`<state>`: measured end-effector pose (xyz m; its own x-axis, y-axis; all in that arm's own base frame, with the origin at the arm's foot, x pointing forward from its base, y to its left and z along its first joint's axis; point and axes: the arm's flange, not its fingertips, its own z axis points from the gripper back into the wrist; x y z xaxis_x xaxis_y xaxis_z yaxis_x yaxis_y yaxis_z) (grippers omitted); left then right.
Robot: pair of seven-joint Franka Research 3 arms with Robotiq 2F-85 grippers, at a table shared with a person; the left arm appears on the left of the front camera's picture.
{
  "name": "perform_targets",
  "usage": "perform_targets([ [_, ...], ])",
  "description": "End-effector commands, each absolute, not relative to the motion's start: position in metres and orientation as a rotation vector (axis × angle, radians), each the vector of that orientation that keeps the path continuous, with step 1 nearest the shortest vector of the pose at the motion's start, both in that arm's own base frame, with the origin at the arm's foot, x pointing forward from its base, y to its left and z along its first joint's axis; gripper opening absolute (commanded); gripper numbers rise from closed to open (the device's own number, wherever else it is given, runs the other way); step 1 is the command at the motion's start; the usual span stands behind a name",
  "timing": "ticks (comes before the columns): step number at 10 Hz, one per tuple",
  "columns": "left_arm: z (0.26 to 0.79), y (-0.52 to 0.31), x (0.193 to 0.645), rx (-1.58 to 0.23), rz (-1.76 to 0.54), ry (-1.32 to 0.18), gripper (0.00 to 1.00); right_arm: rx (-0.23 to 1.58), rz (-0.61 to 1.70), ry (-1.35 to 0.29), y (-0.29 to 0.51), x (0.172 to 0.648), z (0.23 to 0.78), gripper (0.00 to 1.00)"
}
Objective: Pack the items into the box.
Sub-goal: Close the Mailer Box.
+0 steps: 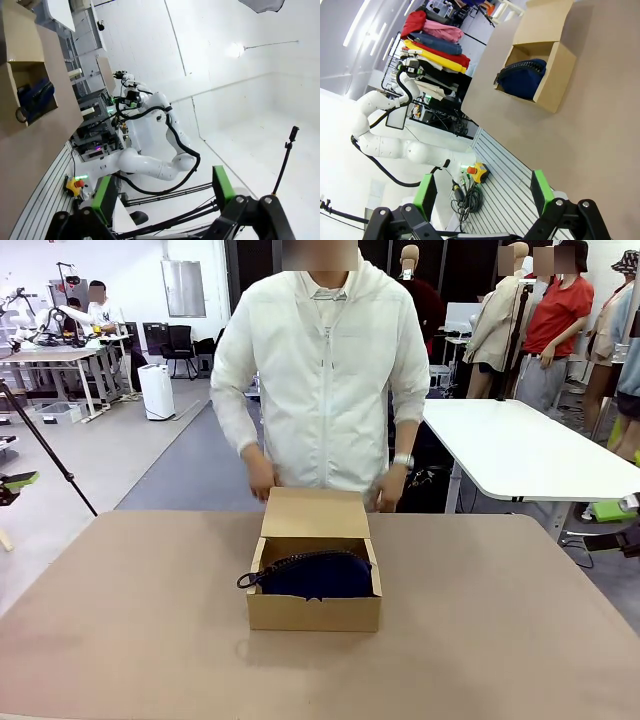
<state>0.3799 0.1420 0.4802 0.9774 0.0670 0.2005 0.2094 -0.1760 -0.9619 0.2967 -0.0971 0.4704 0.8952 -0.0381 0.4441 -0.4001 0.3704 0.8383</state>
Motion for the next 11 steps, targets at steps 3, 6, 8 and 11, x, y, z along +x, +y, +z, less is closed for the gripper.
perform_targets([
  [3, 0.4868, 0.1409, 0.381, -1.751, -0.116, -0.2, 1.0, 1.184, 0.234, -0.415, -0.0969, 0.2959, 0.4746, 1.0],
  [6, 0.4868, 0.1409, 0.381, -1.751, -0.116, -0.2, 1.0, 1.184, 0.234, -0.415, -0.0969, 0.2959, 0.4746, 1.0],
  [8, 0.4868, 0.1409, 0.381, -1.751, -0.116, -0.2, 1.0, 1.184, 0.234, -0.415, -0.0969, 0.2959, 0.4746, 1.0],
  [11, 0.4868, 0.1409, 0.381, -1.751, -0.116, -0.2, 1.0, 1.184, 0.234, -0.415, -0.0969, 0.2959, 0.4746, 1.0],
])
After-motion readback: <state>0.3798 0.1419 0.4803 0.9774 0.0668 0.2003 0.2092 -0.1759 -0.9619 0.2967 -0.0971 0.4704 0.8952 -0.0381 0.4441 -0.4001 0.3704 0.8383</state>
